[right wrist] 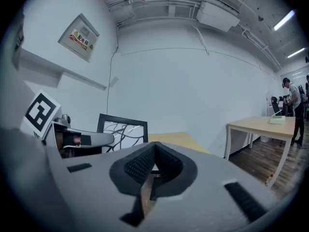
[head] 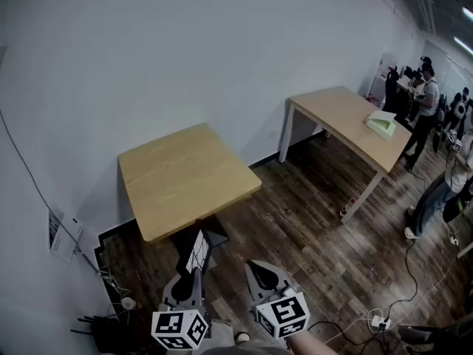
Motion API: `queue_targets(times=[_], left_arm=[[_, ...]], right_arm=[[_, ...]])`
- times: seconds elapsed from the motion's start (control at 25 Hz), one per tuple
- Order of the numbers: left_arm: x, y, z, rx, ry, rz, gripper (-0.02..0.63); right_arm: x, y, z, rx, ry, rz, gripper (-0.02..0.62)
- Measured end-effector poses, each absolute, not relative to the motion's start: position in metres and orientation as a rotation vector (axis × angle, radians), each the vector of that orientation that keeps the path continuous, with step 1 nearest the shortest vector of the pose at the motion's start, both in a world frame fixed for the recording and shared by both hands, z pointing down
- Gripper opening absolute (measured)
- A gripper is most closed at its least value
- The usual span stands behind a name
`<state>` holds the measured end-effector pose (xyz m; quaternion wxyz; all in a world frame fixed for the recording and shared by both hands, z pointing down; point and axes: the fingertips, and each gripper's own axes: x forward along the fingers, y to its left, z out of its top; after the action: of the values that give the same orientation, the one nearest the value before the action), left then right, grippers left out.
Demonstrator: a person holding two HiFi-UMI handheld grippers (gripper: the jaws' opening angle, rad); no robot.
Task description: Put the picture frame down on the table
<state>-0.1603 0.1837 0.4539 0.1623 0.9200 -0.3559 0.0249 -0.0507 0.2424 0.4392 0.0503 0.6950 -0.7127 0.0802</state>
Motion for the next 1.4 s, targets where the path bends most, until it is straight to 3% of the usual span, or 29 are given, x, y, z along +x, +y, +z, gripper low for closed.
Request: queue_targets(times=[0.92,1.4], left_arm=[[-0.151,0.228,0.448,2.618,-1.019,0.060,0.032],[-0.114,0.176,0.465,2.590,-0.992,0.110,0.032]], right_arm=[[-0.049,0.287,0.427,2.086,-2.259,0.226,0.000],[-0.008,0.241,0.437,2.100,-2.204,0.282,0.000]])
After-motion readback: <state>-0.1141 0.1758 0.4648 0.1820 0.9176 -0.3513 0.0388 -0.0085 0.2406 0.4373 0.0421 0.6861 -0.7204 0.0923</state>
